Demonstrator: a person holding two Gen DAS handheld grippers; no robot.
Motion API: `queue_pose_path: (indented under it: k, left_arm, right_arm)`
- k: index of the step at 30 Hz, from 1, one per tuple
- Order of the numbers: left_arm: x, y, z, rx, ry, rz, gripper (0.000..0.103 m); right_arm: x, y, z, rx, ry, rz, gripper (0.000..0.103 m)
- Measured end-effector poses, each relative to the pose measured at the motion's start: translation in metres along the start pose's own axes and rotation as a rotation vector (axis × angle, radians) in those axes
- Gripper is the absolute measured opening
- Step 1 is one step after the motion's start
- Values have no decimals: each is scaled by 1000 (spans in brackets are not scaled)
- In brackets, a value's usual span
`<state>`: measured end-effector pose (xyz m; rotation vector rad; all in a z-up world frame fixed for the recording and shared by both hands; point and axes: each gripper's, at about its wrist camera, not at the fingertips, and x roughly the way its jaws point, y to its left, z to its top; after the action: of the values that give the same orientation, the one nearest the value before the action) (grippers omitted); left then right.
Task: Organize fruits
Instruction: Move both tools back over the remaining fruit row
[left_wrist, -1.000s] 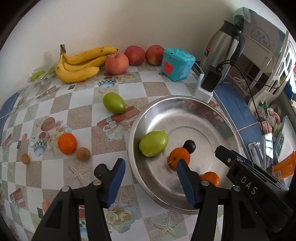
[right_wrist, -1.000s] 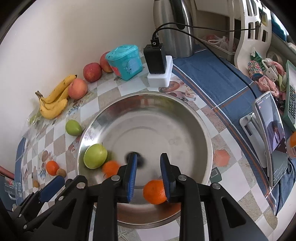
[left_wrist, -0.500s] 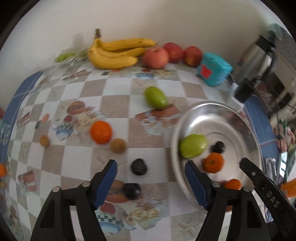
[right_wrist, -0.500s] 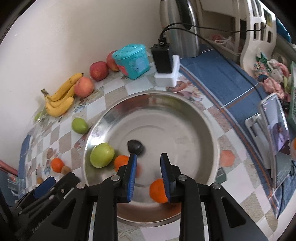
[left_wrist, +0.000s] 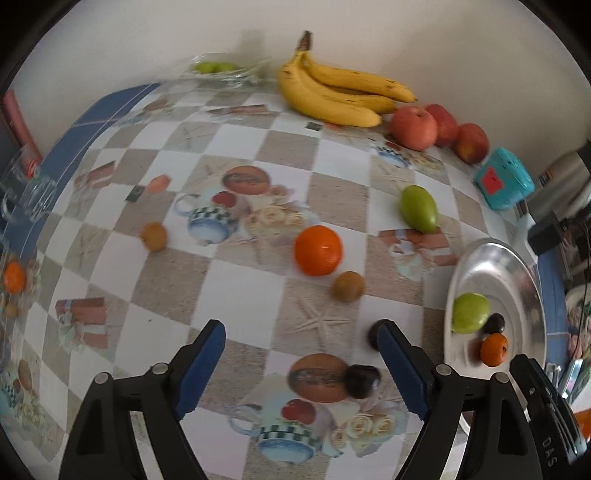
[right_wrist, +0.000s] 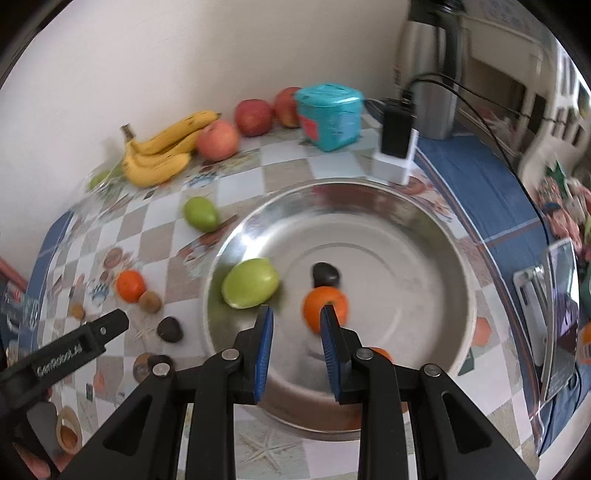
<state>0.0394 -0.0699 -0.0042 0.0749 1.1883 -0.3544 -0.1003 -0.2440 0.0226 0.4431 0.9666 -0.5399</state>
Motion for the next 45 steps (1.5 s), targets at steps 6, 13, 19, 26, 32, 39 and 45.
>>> queue_pose_path:
  k: [6,13,19,26,32,39,45]
  left_arm:
    - [-5,14,1,-33,-22,46,103]
    - [-3,28,2,-63,-11,64,103]
    - [-6,36,5,-59,-23,77,103]
    - [-9,53,7,-72,-31,87,103]
    - [-16,70,10,-78,-48,104,103]
    - [-22,97,12,-109,-61,122,103]
    - [-27,119,14,-146,-70,127,103]
  right_arm:
    - [-3,12,-1,-23,0,2,34]
    - [3,15,-1,8,50,19,52]
    - [5,16,0,38,43,14,89]
    - [9,29,-1,53,60,7,95]
    - [12,53,-2,18,77,18,95]
    - [22,93,-10,-37,127,43,95]
    - [26,120,-16,-85,149,57,95]
